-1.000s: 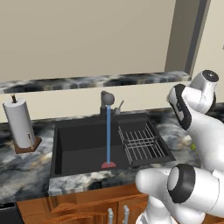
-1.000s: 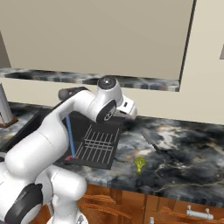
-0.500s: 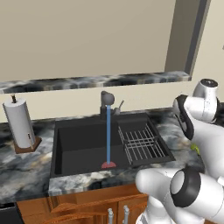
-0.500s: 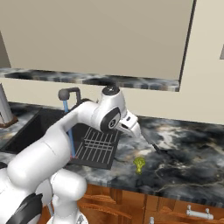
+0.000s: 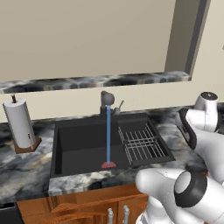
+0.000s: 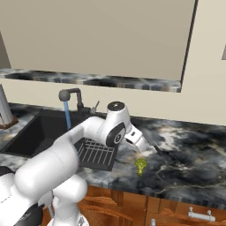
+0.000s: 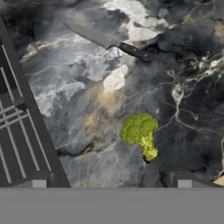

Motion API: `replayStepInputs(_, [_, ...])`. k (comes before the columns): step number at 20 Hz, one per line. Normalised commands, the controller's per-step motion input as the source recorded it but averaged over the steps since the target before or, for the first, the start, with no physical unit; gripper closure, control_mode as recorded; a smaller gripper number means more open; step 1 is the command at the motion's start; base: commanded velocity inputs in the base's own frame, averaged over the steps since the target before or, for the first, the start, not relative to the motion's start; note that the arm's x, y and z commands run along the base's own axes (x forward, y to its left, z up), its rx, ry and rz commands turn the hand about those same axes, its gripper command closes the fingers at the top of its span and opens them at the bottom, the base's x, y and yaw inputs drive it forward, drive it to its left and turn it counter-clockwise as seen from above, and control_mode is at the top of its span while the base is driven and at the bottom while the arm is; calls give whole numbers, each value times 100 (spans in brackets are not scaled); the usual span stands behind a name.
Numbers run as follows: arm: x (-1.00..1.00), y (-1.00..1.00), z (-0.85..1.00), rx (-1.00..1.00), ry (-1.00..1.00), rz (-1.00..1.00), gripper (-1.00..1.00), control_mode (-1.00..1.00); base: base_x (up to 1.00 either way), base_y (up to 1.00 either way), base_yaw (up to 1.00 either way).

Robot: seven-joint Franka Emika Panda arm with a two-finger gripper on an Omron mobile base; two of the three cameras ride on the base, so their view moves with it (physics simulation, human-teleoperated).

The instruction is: Turn on the sink faucet. Then move the broccoli from the counter to the sink. Turn off the sink. Move the vegetable from the sink to the pot next to the stove. Finally move the pot to the rear left burner.

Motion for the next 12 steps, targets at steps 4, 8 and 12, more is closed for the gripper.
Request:
replayStepInputs(4, [-17,-33,-20,0,10,-2,-100,-100,0,0,0])
replayStepInputs(8, [-8,-21,-26,0,14,-4,-100,-100,0,0,0])
replayStepInputs(12, [-1,-18,-27,0,15,-3,-100,-100,0,0,0])
